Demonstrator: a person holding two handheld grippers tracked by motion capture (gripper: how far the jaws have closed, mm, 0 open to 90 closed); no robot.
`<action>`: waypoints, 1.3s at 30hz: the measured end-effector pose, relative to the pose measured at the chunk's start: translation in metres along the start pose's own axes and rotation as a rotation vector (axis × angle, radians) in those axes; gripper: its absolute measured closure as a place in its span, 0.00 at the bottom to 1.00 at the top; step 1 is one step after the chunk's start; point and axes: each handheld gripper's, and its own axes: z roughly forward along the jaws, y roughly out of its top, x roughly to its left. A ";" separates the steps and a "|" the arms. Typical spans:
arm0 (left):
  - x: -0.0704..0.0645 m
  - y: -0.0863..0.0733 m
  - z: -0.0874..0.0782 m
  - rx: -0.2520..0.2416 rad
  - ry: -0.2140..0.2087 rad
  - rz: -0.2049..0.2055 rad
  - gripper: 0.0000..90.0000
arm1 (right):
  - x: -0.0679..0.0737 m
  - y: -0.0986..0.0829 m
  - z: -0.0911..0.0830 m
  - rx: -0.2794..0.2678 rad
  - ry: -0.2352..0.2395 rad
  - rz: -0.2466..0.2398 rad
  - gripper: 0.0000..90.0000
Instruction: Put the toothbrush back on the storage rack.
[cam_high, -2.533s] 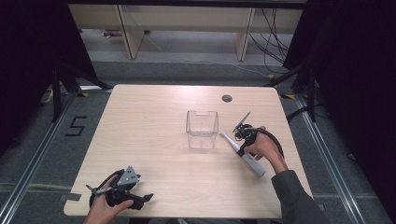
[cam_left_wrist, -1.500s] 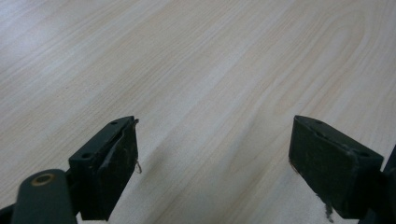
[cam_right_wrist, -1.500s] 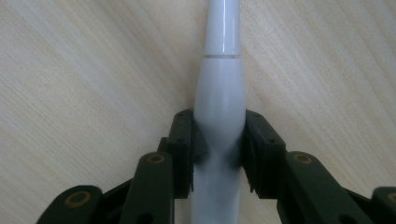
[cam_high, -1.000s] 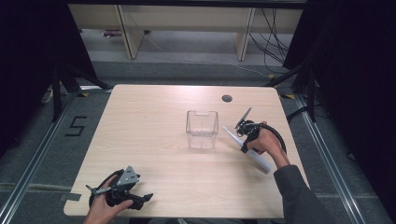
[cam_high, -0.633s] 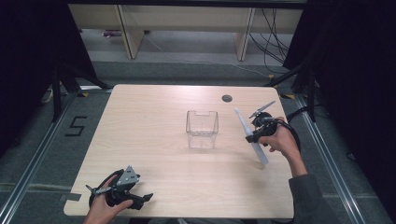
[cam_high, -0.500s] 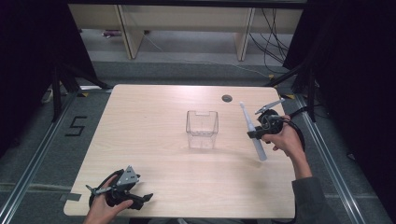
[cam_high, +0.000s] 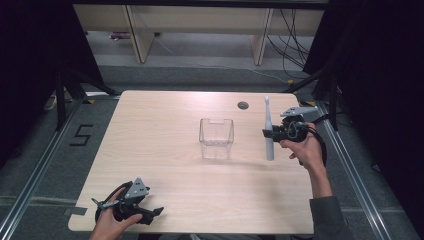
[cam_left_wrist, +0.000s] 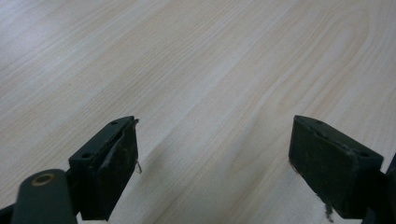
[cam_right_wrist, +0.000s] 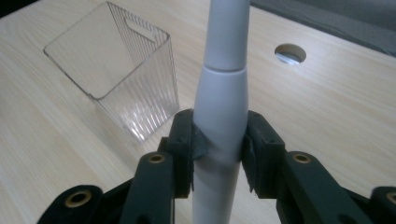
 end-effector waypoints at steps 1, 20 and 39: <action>0.000 0.000 0.000 0.002 0.007 0.002 0.17 | -0.001 0.000 0.000 -0.014 -0.011 -0.015 0.75; 0.000 0.000 -0.001 0.010 0.005 0.014 0.17 | 0.001 0.003 0.012 -0.179 0.019 0.001 0.75; -0.001 0.000 -0.001 -0.002 0.001 0.003 0.17 | 0.010 0.018 0.009 -0.221 0.036 -0.013 0.75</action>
